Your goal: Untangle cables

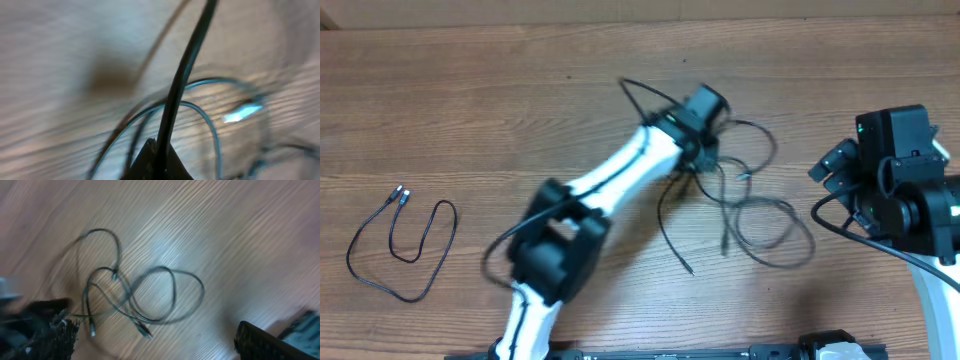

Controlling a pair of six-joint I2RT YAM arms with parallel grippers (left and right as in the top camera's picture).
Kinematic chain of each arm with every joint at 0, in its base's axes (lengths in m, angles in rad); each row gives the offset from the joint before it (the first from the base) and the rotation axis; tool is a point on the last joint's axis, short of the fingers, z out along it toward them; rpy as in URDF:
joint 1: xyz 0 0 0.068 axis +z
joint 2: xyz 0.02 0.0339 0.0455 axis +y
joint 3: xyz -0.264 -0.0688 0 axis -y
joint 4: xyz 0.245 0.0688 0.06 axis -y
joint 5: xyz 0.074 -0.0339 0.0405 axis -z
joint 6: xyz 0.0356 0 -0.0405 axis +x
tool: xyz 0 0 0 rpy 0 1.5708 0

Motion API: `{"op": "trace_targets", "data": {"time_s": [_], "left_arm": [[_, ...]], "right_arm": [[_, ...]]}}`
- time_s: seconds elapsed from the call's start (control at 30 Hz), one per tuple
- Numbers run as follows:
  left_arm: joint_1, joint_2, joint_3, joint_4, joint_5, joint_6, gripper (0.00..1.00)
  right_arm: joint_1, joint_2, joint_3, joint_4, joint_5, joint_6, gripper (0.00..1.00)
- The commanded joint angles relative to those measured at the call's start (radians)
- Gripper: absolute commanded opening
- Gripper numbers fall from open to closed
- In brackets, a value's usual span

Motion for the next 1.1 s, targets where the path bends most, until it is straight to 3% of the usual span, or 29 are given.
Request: {"op": "trace_targets", "data": {"time_s": [0.0, 0.1, 0.27, 0.37, 0.47, 0.73, 0.9, 1.07], "left_arm": [[0.088, -0.313, 0.081, -0.060, 0.020, 0.014, 0.04], [0.134, -0.469, 0.081, -0.115, 0.078, 0.014, 0.04], [0.161, -0.661, 0.081, -0.219, 0.095, 0.015, 0.04], [0.160, -0.736, 0.081, -0.255, 0.095, 0.015, 0.04], [0.160, -0.779, 0.081, -0.267, 0.095, 0.014, 0.04], [0.160, -0.781, 0.081, -0.264, 0.095, 0.014, 0.04], [0.160, -0.774, 0.081, -0.177, 0.116, 0.006, 0.04], [0.160, -0.774, 0.081, -0.134, 0.209, 0.009, 0.04]], "right_arm": [[-0.003, 0.000, -0.078, 0.047, -0.188, 0.003, 1.00], [-0.002, 0.000, -0.166, 0.114, -0.298, -0.016, 1.00], [-0.002, 0.000, -0.292, 0.312, -0.621, -0.185, 1.00], [-0.002, 0.000, -0.343, 0.462, -0.876, -0.290, 1.00], [-0.002, 0.000, -0.366, 0.551, -1.008, -0.294, 1.00], [0.045, 0.000, -0.373, 0.579, -1.099, -0.313, 1.00], [0.143, 0.000, -0.373, 0.582, -1.100, -0.257, 1.00], [0.220, 0.002, -0.373, 0.713, -1.060, -0.286, 1.00]]}}
